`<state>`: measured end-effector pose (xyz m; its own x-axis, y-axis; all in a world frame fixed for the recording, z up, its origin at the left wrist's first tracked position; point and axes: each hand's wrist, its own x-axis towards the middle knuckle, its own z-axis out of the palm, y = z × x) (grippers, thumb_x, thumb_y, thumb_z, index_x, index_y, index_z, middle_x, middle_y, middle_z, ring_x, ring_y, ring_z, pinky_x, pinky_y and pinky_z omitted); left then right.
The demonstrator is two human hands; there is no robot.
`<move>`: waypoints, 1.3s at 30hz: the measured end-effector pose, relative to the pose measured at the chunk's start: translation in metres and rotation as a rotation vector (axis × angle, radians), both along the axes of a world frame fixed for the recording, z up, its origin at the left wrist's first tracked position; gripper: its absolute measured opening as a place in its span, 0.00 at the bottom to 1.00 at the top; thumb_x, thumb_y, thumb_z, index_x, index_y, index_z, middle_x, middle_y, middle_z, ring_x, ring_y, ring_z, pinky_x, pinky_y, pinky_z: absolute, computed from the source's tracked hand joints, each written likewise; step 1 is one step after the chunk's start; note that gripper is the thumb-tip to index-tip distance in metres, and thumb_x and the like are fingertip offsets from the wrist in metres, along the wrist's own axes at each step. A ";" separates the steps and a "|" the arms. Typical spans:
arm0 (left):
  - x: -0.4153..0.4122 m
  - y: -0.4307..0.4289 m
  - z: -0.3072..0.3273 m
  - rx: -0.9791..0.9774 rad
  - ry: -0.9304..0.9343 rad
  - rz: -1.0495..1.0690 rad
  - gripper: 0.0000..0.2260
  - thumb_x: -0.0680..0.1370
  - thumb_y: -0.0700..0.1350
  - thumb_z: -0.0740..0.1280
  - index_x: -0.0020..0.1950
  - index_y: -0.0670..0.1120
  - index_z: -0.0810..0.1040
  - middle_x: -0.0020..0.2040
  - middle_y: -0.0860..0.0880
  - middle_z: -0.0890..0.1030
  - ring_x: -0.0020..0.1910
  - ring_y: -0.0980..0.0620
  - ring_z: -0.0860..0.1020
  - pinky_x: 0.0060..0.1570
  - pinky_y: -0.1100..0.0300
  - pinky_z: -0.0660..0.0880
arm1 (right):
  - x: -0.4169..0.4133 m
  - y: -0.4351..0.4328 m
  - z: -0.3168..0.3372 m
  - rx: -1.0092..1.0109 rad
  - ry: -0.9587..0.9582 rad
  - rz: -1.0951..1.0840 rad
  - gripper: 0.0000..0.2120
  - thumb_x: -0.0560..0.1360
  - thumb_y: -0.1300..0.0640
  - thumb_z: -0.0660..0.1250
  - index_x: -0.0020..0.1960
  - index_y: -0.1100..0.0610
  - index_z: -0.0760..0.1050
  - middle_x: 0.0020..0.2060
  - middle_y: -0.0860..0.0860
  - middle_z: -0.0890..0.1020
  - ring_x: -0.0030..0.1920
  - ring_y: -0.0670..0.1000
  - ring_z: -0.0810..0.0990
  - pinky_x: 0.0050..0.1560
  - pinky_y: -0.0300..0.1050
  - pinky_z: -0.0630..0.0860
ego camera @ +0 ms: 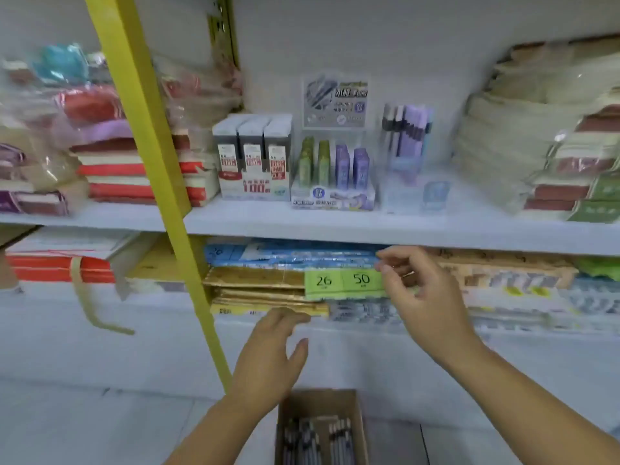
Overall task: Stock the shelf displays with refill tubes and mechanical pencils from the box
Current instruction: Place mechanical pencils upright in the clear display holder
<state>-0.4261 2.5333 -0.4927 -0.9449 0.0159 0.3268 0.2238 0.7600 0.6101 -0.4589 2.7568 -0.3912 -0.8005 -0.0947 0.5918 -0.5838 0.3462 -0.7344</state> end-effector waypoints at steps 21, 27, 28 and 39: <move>0.075 -0.038 -0.222 0.766 -1.153 0.252 0.17 0.79 0.42 0.70 0.68 0.51 0.78 0.63 0.51 0.82 0.58 0.51 0.82 0.59 0.54 0.80 | 0.008 -0.086 -0.416 0.531 -1.375 0.111 0.37 0.71 0.55 0.75 0.74 0.55 0.61 0.70 0.55 0.68 0.69 0.56 0.69 0.68 0.53 0.68; 0.075 -0.044 -0.225 0.748 -1.155 0.209 0.18 0.78 0.45 0.71 0.68 0.54 0.78 0.62 0.55 0.82 0.60 0.54 0.81 0.61 0.54 0.77 | 0.007 -0.092 -0.420 0.448 -1.342 0.076 0.31 0.68 0.56 0.76 0.68 0.56 0.68 0.65 0.54 0.75 0.65 0.55 0.73 0.66 0.57 0.70; 0.075 -0.045 -0.226 0.749 -1.159 0.205 0.17 0.78 0.45 0.71 0.67 0.55 0.79 0.61 0.56 0.83 0.59 0.55 0.81 0.60 0.56 0.78 | 0.006 -0.093 -0.421 0.437 -1.337 0.078 0.31 0.68 0.56 0.76 0.67 0.55 0.68 0.64 0.53 0.75 0.65 0.55 0.73 0.66 0.56 0.70; 0.077 -0.048 -0.232 0.749 -1.172 0.206 0.19 0.78 0.45 0.72 0.69 0.54 0.78 0.61 0.56 0.83 0.58 0.56 0.82 0.63 0.51 0.77 | 0.002 -0.115 -0.425 0.408 -1.410 0.134 0.25 0.72 0.53 0.73 0.66 0.53 0.69 0.59 0.52 0.78 0.60 0.55 0.77 0.55 0.48 0.71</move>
